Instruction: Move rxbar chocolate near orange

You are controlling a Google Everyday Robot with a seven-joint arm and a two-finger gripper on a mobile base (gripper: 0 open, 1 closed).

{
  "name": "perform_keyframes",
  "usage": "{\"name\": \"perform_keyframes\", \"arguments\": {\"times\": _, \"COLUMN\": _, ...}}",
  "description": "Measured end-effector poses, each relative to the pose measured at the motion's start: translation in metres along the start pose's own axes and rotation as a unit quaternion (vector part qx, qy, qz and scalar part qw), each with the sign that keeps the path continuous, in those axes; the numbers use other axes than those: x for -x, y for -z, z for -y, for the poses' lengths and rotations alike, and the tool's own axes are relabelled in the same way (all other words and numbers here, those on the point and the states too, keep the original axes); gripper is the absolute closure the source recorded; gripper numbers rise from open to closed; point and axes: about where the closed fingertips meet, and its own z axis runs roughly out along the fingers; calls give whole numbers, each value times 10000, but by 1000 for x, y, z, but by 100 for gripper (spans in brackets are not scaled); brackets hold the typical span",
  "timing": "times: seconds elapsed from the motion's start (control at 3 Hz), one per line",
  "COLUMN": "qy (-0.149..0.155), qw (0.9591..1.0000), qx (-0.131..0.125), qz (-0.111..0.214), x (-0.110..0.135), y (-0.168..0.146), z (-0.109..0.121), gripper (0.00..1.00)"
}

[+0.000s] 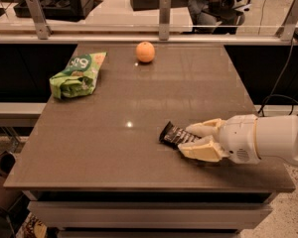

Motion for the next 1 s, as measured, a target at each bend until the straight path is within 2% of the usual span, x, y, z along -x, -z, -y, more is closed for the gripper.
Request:
{"name": "perform_keyframes", "arguments": {"times": 0.33, "qy": 60, "qw": 9996, "qx": -229, "qz": -159, "x": 17, "y": 11, "z": 19, "gripper": 100}}
{"name": "perform_keyframes", "arguments": {"times": 1.0, "qy": 265, "qw": 9965, "qx": -680, "qz": -403, "x": 62, "y": 29, "z": 81, "gripper": 100}}
